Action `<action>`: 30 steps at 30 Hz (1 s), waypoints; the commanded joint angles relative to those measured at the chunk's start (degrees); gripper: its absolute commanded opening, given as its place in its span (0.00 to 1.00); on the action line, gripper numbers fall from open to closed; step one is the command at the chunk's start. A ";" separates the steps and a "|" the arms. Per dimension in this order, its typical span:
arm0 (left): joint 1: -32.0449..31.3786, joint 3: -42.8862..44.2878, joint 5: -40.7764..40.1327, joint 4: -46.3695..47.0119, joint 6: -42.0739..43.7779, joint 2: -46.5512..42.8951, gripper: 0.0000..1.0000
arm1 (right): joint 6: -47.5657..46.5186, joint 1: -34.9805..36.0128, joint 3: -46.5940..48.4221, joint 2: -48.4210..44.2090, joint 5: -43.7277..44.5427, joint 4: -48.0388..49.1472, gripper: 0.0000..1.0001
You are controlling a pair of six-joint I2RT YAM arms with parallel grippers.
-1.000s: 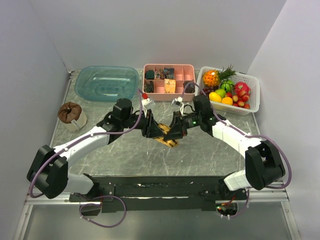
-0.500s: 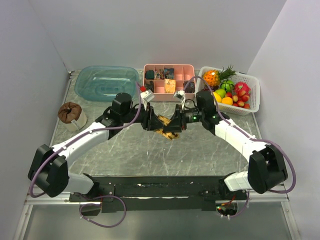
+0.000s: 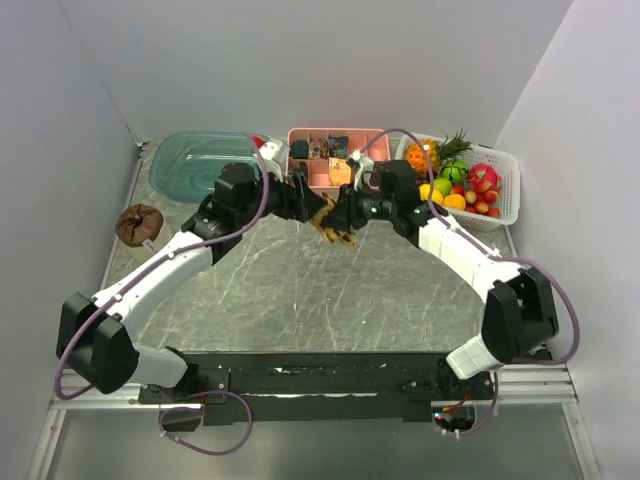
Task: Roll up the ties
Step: Place the tie in the storage box.
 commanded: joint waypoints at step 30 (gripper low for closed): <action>5.11 -8.79 -12.18 3.20 -1.76 -4.45 0.87 | 12.36 -7.96 40.78 33.98 42.96 0.92 0.00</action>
